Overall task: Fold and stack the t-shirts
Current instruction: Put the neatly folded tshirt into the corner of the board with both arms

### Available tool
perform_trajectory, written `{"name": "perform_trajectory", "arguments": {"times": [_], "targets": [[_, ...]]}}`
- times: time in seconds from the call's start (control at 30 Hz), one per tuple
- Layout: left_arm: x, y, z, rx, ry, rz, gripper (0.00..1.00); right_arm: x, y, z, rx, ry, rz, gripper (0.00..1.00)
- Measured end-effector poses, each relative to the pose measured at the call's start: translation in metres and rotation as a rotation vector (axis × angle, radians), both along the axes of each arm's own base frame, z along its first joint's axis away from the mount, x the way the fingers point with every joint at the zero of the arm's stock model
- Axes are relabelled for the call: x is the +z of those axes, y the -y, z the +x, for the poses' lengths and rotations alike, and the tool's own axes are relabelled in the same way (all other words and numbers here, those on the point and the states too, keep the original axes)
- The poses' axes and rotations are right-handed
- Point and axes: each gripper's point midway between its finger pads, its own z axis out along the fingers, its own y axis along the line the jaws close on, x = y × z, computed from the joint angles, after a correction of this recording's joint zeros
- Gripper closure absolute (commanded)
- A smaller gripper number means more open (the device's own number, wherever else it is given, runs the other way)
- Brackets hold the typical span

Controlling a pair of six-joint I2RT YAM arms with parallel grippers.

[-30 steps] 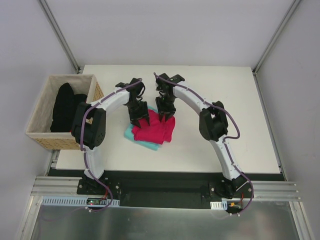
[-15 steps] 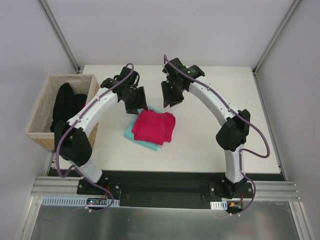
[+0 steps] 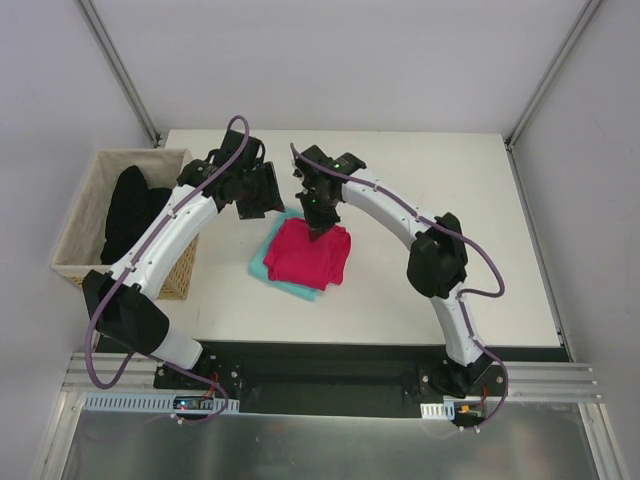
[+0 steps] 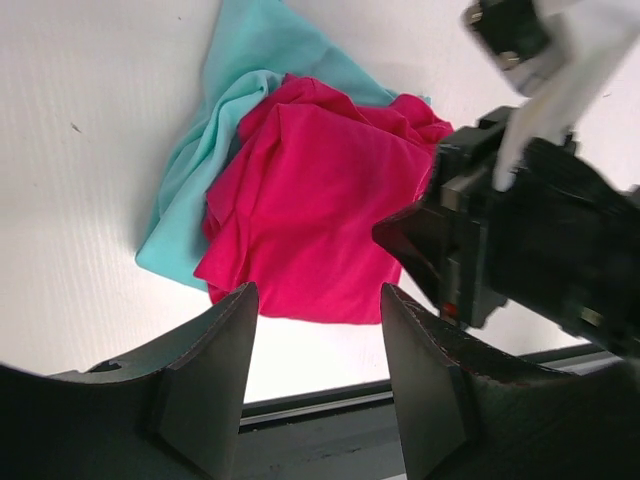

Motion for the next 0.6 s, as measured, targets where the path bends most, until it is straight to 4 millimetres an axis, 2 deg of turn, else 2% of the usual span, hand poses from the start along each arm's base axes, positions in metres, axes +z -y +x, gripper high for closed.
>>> {"name": "perform_trajectory", "arguments": {"times": [0.2,0.47,0.6], "targets": [[0.014,-0.006,-0.002,0.016,0.049,0.001,0.48,-0.017,-0.018,-0.006,0.033,-0.034,0.005,0.99],[0.015,-0.007,-0.003,0.02,0.05,0.001,0.48,-0.017,-0.037,-0.019,0.066,-0.06,0.044,0.99],[0.015,-0.009,-0.002,0.025,0.051,0.005,0.47,-0.025,-0.041,-0.027,0.066,-0.093,0.055,0.99]]}}
